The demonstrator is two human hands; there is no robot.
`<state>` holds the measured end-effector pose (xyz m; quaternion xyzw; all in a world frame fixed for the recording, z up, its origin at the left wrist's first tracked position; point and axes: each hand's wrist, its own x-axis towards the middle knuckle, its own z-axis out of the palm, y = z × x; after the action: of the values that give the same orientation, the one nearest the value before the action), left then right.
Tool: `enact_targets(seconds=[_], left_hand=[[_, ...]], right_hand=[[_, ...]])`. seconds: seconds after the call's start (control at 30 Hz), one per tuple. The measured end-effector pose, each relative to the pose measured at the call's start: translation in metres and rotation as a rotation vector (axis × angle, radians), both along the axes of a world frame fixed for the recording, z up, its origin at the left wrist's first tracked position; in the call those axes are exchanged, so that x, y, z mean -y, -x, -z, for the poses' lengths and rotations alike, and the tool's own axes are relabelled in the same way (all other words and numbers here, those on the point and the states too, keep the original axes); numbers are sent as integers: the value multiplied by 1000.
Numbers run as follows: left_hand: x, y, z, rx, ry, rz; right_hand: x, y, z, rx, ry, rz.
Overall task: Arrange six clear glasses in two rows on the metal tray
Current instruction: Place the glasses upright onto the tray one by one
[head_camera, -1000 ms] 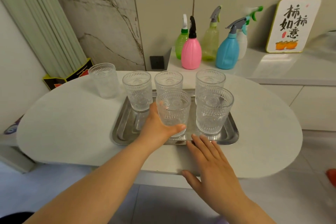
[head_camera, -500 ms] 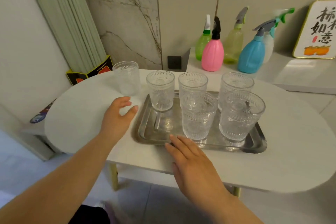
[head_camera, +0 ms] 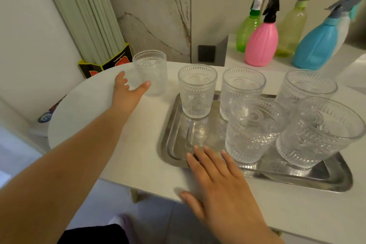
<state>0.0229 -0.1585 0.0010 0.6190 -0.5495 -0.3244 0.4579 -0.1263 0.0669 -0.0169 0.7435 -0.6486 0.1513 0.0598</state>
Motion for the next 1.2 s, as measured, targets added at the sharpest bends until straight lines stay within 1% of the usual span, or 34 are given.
enact_targets(seconds=[0.13,0.23,0.3,0.5,0.6,0.73,0.83,0.97,1.2], left_hand=[[18,10,2,-33,12,94],[23,21,4,-65,75,124],[24,27,5,-35,101,78],[14,26,2,13,98,-18],[-6,17,-1,9,112,-64],[-41,4,-15,-21,150,-80],[-74,1,-24,-59,175,13],[-113,14,-27,-78,136,169],[-148,50,-19,-50,78,281]], right_hand=[[2,0,3,-9,21,-12],[2,1,4,-18,15,-7],[2,1,3,-21,8,-2],[-1,2,2,-11,-6,5],[-2,3,0,-12,-25,9],[-7,7,-4,40,36,-33],[-13,13,-8,48,95,-56],[-24,27,-8,109,140,-72],[-43,55,-5,196,226,-73]])
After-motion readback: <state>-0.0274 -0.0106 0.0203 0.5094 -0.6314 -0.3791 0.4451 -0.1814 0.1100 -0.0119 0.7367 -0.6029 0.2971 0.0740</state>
